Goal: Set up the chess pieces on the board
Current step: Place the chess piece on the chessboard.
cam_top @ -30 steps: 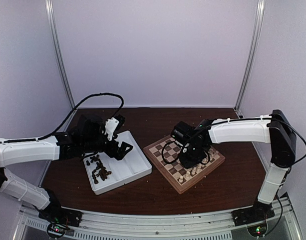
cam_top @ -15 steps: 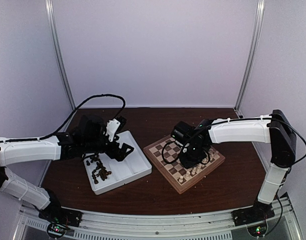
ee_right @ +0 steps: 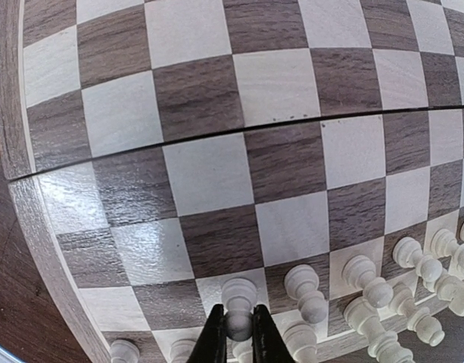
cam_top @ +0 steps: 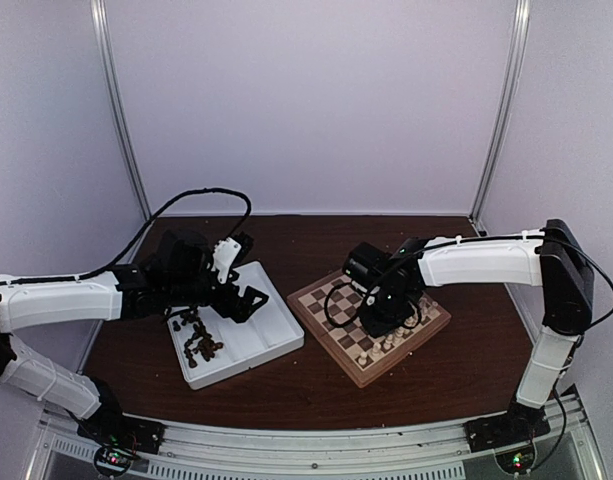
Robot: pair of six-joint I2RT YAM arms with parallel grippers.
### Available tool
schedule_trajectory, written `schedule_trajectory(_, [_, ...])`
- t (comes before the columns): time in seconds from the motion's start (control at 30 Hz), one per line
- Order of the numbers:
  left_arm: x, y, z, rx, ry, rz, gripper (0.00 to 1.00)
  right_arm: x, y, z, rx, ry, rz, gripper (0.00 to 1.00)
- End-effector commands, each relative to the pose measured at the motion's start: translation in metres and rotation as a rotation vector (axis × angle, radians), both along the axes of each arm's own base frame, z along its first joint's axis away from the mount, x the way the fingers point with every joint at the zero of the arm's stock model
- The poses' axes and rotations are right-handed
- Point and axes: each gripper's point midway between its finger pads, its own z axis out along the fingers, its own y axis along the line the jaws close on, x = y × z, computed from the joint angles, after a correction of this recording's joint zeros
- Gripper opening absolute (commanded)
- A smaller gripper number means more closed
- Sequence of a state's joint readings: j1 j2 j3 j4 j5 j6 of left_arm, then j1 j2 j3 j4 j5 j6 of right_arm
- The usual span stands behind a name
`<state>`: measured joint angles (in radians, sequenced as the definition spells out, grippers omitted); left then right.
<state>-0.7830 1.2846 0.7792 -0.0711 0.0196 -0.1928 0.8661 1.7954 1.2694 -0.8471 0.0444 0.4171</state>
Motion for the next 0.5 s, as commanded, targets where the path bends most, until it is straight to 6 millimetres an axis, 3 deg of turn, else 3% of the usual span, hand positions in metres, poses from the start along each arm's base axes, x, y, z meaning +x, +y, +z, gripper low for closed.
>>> schedule_trajectory(0.0, [0.005, -0.010, 0.015, -0.039, -0.036, -0.019, 0.96, -0.002, -0.002, 0.006, 0.017, 0.000, -0.006, 0.11])
schedule_trajectory(0.2, [0.005, -0.011, 0.015, -0.039, -0.034, -0.020, 0.96, -0.002, -0.004, 0.004, 0.003, 0.001, -0.006, 0.19])
schedule_trajectory(0.33, [0.005, -0.011, 0.014, -0.037, -0.031, -0.019, 0.96, 0.002, -0.006, 0.010, -0.001, -0.024, -0.013, 0.27])
schedule_trajectory(0.47, [0.005, -0.011, 0.014, -0.038, -0.032, -0.018, 0.96, 0.006, -0.004, 0.020, 0.008, -0.047, -0.006, 0.29])
